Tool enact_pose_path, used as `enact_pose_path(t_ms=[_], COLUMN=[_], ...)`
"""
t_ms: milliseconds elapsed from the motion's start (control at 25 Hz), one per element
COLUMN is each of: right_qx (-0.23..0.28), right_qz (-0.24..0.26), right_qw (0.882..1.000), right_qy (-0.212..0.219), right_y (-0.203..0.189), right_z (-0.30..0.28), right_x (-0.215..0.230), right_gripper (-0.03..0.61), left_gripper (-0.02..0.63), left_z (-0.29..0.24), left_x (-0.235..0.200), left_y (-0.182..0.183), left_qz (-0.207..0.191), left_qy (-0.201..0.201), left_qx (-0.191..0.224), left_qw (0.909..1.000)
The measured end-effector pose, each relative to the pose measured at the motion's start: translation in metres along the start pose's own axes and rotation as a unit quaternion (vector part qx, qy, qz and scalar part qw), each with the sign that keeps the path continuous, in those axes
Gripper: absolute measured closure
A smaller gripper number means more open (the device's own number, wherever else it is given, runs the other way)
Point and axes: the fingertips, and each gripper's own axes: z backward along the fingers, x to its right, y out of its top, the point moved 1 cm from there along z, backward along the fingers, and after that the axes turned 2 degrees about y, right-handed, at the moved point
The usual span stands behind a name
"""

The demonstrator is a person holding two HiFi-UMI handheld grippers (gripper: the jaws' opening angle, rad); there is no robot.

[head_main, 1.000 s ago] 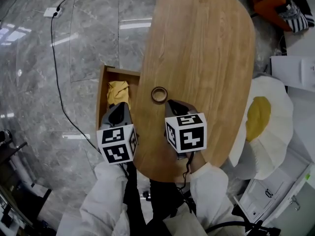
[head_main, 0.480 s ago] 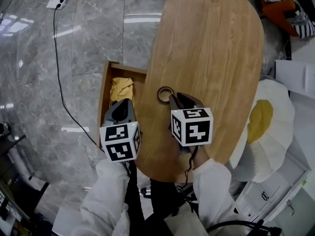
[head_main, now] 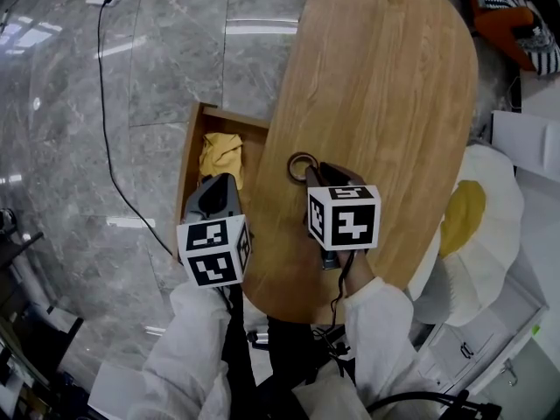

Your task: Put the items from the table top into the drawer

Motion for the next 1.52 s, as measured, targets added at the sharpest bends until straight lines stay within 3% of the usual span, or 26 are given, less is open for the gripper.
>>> enact_pose_path(t_ms=[360, 920, 1520], right_qx=[-0.002, 0.015, 0.038], right_qz=[0.006, -0.006, 0.022], right_qw=[1.0, 0.999, 0.999], right_qy=[-0.019, -0.027, -0.016], right_y=[-0.001, -0.012, -0.024], right_z=[-0.002, 0.013, 0.033], right_x=[-0.002, -0.012, -0.084], right_gripper=[0.486, 0.491, 0.492], left_gripper=[0.614, 0.614, 0.614], left_z=[0.003, 0.023, 0.077], left_x=[-0.006, -0.02, -0.062], left_y=[-0.011, -0.02, -0.047], left_qz=[0.004, 0.009, 0.028], left_qy=[0.0, 0.002, 0.012], left_qx=[-0.005, 0.007, 0.032], left_qw=[1.0, 0.9999, 0.999])
